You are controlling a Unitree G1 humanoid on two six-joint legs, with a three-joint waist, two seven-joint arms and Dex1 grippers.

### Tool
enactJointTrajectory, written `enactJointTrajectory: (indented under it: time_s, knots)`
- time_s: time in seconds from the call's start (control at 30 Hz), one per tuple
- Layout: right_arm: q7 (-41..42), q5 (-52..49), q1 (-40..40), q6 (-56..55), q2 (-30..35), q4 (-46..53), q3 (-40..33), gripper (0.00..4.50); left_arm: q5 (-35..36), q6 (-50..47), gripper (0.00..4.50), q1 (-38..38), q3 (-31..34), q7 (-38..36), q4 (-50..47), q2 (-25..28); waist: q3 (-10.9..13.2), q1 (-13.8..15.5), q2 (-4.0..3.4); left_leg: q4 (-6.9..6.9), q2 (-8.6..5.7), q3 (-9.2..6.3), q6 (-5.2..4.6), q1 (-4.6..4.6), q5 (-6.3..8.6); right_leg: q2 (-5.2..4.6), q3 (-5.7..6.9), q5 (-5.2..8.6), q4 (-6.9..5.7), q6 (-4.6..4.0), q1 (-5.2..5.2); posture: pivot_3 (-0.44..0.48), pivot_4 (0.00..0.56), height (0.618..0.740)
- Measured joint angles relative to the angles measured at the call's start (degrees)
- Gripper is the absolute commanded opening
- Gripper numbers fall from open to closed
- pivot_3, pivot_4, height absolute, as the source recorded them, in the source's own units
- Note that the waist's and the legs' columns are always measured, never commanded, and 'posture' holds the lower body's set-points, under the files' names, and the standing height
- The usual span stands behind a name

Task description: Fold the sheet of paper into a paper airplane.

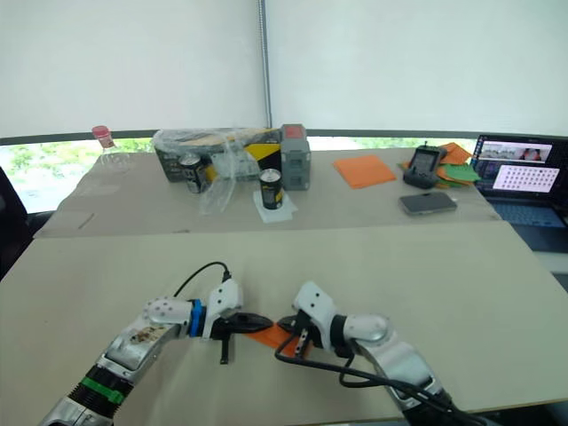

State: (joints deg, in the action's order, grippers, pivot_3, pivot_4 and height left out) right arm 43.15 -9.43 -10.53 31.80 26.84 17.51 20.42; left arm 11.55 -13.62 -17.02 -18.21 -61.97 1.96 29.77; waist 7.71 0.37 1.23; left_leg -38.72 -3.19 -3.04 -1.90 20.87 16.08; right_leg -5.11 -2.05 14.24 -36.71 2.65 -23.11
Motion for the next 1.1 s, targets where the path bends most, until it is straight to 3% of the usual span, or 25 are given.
enactJointTrajectory:
  time_s: [0.4, 0.57, 0.77, 1.0, 1.1]
  knots:
    - [-0.58, -0.98, 9.26, -0.11, 7.43, 7.07, -4.61, 0.03, -0.01, 0.11, 0.00, -0.37, -0.51, 0.06, 0.65, -0.30, -0.11, 0.38, -0.02, 0.01, 0.02, -0.05, -0.09, -0.14, 0.06, -0.05, 0.13, 0.03, 0.29, 0.05, 0.15, 0.000, 0.150, 0.740]
    - [-1.57, -0.78, 12.77, -0.78, 10.54, 9.64, -5.70, 0.03, -0.01, 0.20, 0.00, -0.39, -0.83, -0.17, 1.20, -0.33, -0.16, 0.40, -0.09, 0.09, 0.04, -0.12, -0.34, -0.64, 0.23, -0.15, 0.25, 0.10, 0.75, 0.20, 0.90, 0.000, 0.150, 0.740]
    - [-1.82, -1.14, 14.89, -1.63, 13.39, 11.63, -8.07, 0.03, -0.01, 0.71, 0.00, -0.42, -0.82, -0.44, 1.37, -0.32, -0.22, 0.64, -0.06, 0.02, -0.06, -0.10, -0.52, -0.57, 0.33, -0.33, 0.21, 0.07, 0.95, 0.43, 0.93, 0.000, 0.150, 0.740]
    - [-0.77, -4.72, 10.67, 3.41, 14.68, 14.25, -12.46, 0.03, -0.01, 0.80, 0.00, -0.38, -0.55, -1.10, 1.43, -0.04, -0.12, 0.35, -0.18, 0.03, 0.02, -0.09, -0.51, -0.46, 0.33, -0.41, 0.15, 0.05, 0.89, 0.42, 0.88, 0.000, 0.150, 0.740]
    - [-0.44, -6.11, 5.85, 4.39, 11.87, 15.39, -11.50, 0.03, -0.02, 0.78, 0.00, -0.69, -0.69, -1.21, 1.73, -0.39, -0.12, 0.44, -0.18, 0.05, 0.01, -0.11, -0.51, -0.42, 0.33, -0.36, 0.18, 0.05, 0.89, 0.42, 0.86, 0.000, 0.150, 0.740]
